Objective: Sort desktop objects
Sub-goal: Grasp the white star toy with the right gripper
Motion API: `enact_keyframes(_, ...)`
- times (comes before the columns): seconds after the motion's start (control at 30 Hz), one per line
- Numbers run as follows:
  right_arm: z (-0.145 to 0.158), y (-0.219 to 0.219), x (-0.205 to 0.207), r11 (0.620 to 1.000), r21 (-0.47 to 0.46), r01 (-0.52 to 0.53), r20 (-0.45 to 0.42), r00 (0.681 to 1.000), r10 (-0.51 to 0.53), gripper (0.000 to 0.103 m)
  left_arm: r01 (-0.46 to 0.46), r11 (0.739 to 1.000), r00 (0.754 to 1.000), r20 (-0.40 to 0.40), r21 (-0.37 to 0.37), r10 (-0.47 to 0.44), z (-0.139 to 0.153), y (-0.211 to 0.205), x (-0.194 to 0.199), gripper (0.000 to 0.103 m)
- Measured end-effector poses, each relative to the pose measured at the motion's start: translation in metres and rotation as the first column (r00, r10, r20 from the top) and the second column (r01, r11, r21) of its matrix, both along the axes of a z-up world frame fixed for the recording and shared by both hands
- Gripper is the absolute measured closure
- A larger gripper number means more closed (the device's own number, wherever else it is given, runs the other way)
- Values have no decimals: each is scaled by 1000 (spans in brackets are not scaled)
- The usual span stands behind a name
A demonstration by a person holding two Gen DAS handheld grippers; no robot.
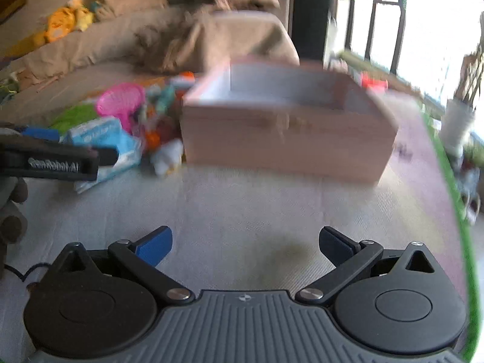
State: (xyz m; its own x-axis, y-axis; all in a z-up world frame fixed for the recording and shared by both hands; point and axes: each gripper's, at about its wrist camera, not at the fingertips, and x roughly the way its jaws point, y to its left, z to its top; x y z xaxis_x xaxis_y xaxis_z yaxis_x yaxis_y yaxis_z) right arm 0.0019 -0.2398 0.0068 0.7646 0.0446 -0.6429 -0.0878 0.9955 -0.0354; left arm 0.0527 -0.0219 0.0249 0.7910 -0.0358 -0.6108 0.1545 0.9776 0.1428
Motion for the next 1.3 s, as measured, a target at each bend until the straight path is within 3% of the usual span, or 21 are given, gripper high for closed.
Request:
enact_keyframes(0.07,19,-7,-1,997,-67,34,130,991,-25,0,-53,998,998,15,33,53,0,17,4,0)
enact_keyframes(0.17,40,-34,22,987,-30,161,206,967,-151,0,-87,996,996,3,-7,87,4,40,8,0)
enact_keyframes(0.3,42,-73,84,960,37,278,143,949,-280,0,-45,992,999,-12,-120,44,10,52,-2,0)
enact_keyframes(0.47,21,-81,140,962,115,248,-6,968,-249,0,19,992,1000,19,-125,-17,15,44,-13,0)
enact_keyframes(0.63,14,-57,156,972,133,192,31,980,-198,0,111,984,994,37,-137,-107,19,28,-11,0)
enact_keyframes(0.73,17,-48,156,985,153,80,60,994,-90,0,170,976,985,34,-136,-167,15,9,-2,0)
enact_keyframes(0.83,29,-42,138,993,67,95,143,984,-104,0,209,969,978,30,-133,-207,8,-6,10,0)
enact_keyframes(0.97,49,-48,104,994,71,85,191,977,-97,1,257,960,966,42,-111,-254,3,-22,28,0)
enact_keyframes(1.1,60,-49,75,995,101,9,167,986,-26,26,313,949,950,11,-51,-312,-7,-36,53,0)
enact_keyframes(1.17,56,-47,66,992,124,-19,133,991,3,33,338,938,941,5,-75,-338,-7,-37,63,0)
enact_keyframes(1.23,50,-45,58,991,129,-28,113,993,13,33,385,916,920,-30,-111,-390,-7,-36,67,0)
enact_keyframes(1.3,43,-41,51,991,129,-32,94,995,19,33,435,895,897,-42,-102,-441,-7,-36,58,0)
